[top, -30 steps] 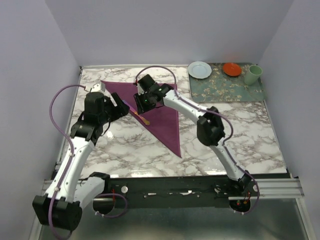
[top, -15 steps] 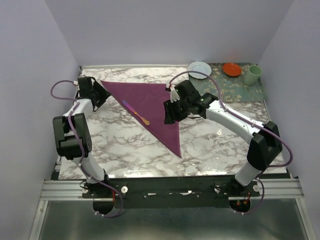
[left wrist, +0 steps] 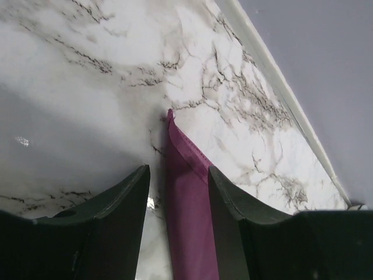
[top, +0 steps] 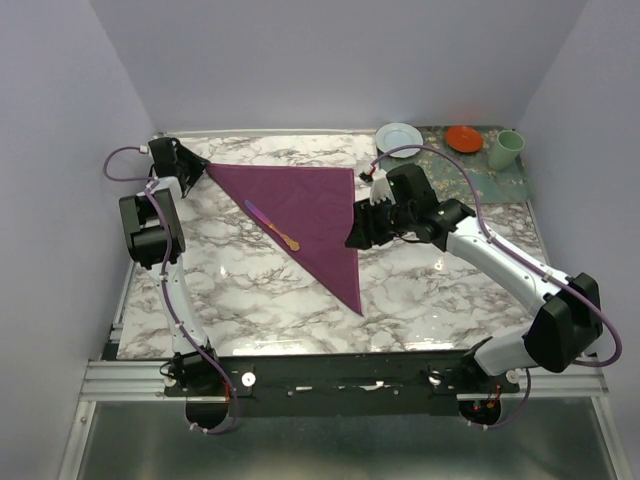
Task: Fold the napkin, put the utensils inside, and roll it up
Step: Fold the napkin
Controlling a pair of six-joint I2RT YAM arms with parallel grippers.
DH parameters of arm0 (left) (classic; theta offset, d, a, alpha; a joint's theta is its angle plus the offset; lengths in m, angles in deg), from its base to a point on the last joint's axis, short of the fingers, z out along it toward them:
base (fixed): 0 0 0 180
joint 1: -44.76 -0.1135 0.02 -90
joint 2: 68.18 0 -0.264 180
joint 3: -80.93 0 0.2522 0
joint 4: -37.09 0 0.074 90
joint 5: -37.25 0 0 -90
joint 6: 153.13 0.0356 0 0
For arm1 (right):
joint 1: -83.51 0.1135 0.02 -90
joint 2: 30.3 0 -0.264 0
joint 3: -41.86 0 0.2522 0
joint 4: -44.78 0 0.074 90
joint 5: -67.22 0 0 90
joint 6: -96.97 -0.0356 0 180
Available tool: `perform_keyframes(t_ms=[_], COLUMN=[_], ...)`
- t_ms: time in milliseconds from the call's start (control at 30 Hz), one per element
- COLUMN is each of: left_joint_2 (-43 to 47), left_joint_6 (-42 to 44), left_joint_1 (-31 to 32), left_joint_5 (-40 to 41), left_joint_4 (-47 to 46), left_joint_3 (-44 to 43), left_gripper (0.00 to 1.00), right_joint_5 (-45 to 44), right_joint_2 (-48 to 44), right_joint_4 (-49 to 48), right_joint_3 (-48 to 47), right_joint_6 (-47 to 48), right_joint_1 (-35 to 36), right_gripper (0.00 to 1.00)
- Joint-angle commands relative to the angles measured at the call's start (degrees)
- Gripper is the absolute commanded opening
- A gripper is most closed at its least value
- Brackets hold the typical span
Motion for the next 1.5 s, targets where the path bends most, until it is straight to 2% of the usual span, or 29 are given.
perform_keyframes(t_ms=[0,333,633,833,967,1267,1400,1467], left_joint_2=[-3.6,-5.2,-6.2,-7.2,-7.2,-3.4,2.0,4.1], left_joint_6=[-2.1,-1.2,-1.5,-2.8,-2.3,0.0,2.7,3.7], left_joint_1=[-0.7,-0.6,-0.6,-0.6,-0.7,-0.2,1.6,3.0], left_joint_5=[-0.2,-1.0,-3.8,-5.8,-6.3,-7.0,-7.1,-7.0], left_joint_4=[-1.6,0.9,-1.7,-2.9,-3.3,-2.4,-1.2,-0.1], left_joint_3=[-3.1,-4.5,-6.5,-8.4,-8.9,-9.5,-7.9,-5.6], left_gripper=[0.53,0.44,0.43,0.36,0.28,0.18,0.15,0.1], right_joint_5=[1.1,0.6,-0.6,-0.5,-0.5,-0.7,-1.6,-2.9], right_joint_2=[-1.6,-3.0,-4.2,-4.1,-4.1,-4.2,-4.5,-4.8], right_joint_4=[-2.0,-2.1,-2.1,-2.0,-2.0,-2.0,-1.9,-1.9], right_joint_3=[1.7,2.8,4.3,4.5,4.4,4.9,5.4,5.8], right_joint_6=[0.1,-0.1,-0.5,-0.8,-0.9,-1.3,-2.0,-3.3], right_joint_1=[-1.0,-1.3,-1.3,-1.3,-1.3,-1.3,-1.3,-1.4], right_gripper=[0.56,0.57,0.57,0.57,0.57,0.57,0.57,0.57])
